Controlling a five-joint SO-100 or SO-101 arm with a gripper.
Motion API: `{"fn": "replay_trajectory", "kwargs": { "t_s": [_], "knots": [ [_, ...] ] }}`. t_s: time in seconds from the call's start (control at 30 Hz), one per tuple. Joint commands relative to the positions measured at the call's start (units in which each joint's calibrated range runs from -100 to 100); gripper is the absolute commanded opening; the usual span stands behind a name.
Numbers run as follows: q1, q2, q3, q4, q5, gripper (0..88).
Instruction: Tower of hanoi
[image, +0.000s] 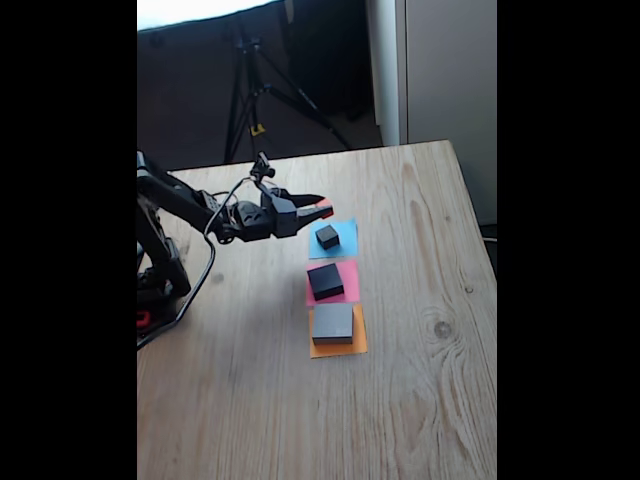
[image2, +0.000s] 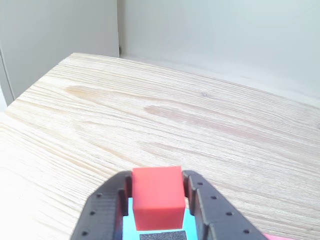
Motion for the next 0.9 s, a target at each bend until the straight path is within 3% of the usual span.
{"fn": "replay_trajectory", "kwargs": {
  "t_s": [0.0, 0.2, 0.33, 0.67, 0.87],
  "knots": [
    [-0.5, -12.8, -4.3, 14.3, -3.8, 3.3],
    [1.0, -26.9, -20.7, 50.0, -12.0, 3.2],
    [2.8, -31.4, -32.9, 70.6, -14.9, 2.6],
    [11.9, -31.1, -57.0, 93.7, -16.4, 1.4],
    [17.0, -31.2, -68.2, 101.8, -17.6, 1.7]
  ]
}}
